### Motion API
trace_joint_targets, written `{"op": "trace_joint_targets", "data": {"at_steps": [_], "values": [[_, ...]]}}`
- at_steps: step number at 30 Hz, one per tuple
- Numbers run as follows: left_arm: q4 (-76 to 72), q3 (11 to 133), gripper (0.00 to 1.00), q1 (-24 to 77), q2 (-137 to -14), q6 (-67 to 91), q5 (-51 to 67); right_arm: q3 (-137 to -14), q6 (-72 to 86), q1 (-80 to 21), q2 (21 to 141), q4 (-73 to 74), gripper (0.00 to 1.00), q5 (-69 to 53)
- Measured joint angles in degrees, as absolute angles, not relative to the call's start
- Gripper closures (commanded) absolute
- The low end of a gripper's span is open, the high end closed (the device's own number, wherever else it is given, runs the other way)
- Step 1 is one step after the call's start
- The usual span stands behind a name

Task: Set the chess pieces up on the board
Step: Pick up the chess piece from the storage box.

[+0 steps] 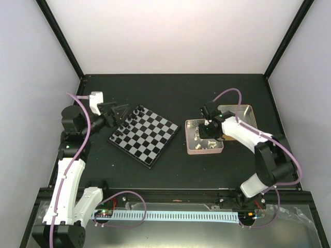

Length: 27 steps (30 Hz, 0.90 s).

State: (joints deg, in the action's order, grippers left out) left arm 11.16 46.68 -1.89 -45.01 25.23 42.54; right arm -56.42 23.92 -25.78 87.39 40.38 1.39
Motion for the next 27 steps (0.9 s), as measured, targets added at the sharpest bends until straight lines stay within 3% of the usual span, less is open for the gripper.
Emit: {"op": "trace_joint_targets", "data": {"at_steps": [2,8,27], "values": [[11.22,46.68,0.01,-1.85,-45.04,25.12,42.30,-58.17,23.92,-27.46,90.39,39.38,0.61,1.37],[12.12,46.68,0.01,-1.85,-45.45,24.84,41.95,-59.46,24.36,-30.06,95.46,38.74,0.80,2.15],[12.78,46.35,0.01,-1.74,-45.76,24.23,41.47,-61.60,26.24,-30.30,98.21,37.26,0.71,8.01]]}}
